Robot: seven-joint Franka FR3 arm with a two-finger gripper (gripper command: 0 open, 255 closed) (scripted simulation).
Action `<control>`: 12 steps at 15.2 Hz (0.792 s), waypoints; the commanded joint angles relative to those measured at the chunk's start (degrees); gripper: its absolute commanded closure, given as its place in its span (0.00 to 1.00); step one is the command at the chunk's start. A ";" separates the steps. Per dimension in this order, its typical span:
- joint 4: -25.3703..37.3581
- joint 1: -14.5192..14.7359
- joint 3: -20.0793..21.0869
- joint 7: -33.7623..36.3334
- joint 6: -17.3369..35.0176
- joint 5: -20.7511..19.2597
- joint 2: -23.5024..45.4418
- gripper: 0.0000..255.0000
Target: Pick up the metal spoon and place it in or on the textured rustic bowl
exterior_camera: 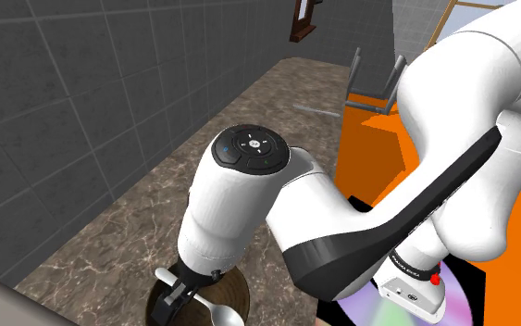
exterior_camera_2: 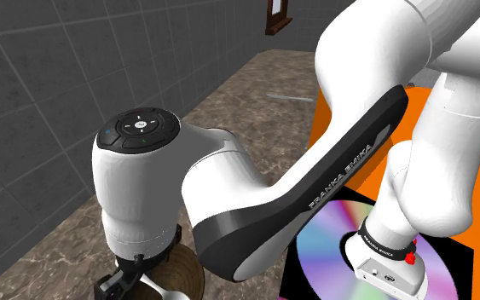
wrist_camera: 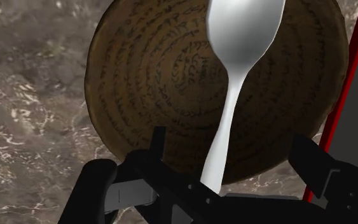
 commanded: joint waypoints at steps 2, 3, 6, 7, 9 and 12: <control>0.65 -0.34 0.34 -2.09 -2.99 3.10 -3.17 0.00; 1.11 -0.43 0.38 -3.03 -4.57 4.49 -4.66 0.00; 1.52 -0.39 0.30 -3.73 -5.84 5.52 -5.78 0.00; 1.53 -0.39 0.29 -3.72 -5.84 5.51 -5.78 0.00; 1.53 -0.39 0.29 -3.72 -5.84 5.51 -5.78 0.00; 1.53 -0.39 0.29 -3.72 -5.84 5.51 -5.78 0.00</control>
